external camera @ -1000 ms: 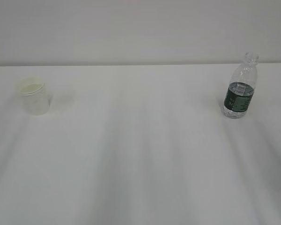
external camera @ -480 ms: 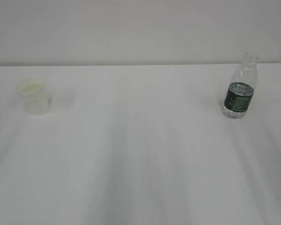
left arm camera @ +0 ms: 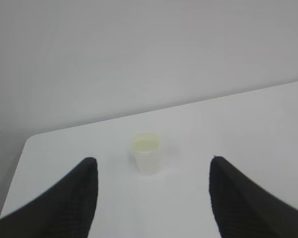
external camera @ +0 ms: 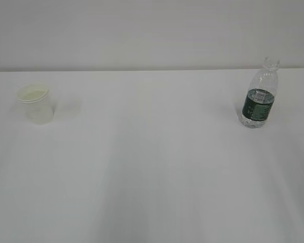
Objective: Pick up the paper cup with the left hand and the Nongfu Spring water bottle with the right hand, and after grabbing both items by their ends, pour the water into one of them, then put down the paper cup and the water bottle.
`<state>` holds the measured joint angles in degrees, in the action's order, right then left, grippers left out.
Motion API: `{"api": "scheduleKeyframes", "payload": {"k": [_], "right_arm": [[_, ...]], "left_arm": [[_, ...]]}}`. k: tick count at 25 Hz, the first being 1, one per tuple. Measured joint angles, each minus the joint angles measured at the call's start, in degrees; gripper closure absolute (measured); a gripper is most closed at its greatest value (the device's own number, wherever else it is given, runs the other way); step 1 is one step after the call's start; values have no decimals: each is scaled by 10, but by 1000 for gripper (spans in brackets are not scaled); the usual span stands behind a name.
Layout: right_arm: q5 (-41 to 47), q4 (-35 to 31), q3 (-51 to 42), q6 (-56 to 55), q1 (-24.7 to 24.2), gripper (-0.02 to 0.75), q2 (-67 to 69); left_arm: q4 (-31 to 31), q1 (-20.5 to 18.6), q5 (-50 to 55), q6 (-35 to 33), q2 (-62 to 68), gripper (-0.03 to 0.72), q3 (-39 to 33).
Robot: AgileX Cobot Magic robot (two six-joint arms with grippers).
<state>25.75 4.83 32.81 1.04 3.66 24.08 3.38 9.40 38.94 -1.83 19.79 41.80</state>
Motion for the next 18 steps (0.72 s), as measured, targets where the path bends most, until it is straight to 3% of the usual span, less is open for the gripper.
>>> {"api": "scheduleKeyframes", "payload": {"k": [6, 18], "right_arm": [[147, -14, 23, 4, 0, 146, -63], [341, -18, 24, 17, 0, 146, -198]], "left_arm": [[1, 0, 81, 14, -52, 185, 7], [-1, 0, 247, 41, -107, 185, 9]]}}
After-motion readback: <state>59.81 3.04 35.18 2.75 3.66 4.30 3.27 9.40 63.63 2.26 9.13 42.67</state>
